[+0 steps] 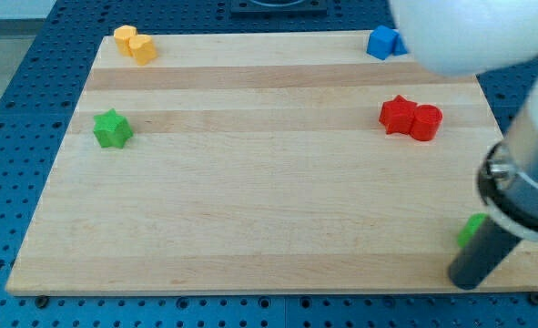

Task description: Slightly move the green circle towards top of the board

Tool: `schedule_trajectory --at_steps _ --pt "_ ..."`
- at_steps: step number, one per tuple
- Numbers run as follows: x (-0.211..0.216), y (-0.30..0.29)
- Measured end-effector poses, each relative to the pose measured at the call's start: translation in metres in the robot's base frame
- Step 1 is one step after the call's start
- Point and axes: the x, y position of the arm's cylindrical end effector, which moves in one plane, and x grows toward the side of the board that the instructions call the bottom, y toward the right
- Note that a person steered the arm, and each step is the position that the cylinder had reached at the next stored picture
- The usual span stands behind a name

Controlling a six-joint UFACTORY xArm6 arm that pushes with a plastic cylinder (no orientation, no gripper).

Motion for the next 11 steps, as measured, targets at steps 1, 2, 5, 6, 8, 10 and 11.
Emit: schedule_trajectory --at_steps 1,2,5,6,8,10,11 --pt "0.0 0.017" --pt "-0.002 0.023" --pt "-0.018 0.044" --pt "-0.022 0.031" --pt "-0.051 0.022" --pt "-0.069 -0.019" --pt "-0.077 -0.027"
